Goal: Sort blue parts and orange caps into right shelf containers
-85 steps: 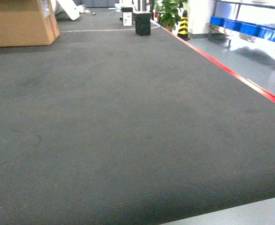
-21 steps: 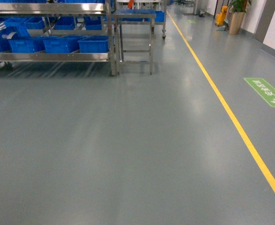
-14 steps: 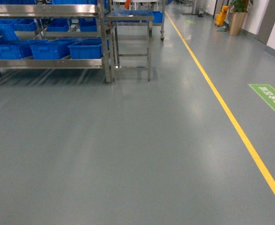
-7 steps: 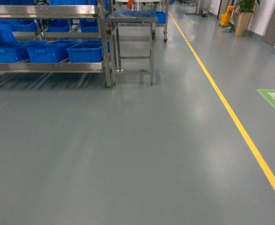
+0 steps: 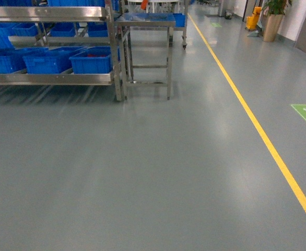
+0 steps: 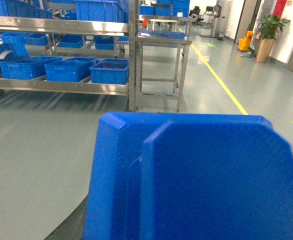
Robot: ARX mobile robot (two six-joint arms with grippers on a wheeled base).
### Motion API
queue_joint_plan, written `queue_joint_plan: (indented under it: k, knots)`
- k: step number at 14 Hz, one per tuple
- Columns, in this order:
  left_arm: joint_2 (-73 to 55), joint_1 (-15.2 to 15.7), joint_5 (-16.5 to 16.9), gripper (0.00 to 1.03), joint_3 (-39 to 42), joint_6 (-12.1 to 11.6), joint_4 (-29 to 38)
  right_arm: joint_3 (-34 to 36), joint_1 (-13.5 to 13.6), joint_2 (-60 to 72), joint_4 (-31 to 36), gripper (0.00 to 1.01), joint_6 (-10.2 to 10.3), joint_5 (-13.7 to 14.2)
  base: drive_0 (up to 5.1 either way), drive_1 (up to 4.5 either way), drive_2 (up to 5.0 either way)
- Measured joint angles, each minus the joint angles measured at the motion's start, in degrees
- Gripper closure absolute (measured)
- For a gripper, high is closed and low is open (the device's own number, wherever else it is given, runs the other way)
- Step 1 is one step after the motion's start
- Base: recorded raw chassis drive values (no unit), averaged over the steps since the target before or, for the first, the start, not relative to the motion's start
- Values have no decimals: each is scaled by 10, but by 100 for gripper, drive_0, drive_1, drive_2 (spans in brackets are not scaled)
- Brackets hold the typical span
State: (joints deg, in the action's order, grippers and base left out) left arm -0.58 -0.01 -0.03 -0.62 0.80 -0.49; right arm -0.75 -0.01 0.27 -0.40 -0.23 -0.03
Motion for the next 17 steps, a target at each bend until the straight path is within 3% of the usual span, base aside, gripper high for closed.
queue_joint_plan:
  k: [17]
  knots:
    - [0,0,0,60,0,0,2,0,0,0,0,57,0,0,0,433,-433]
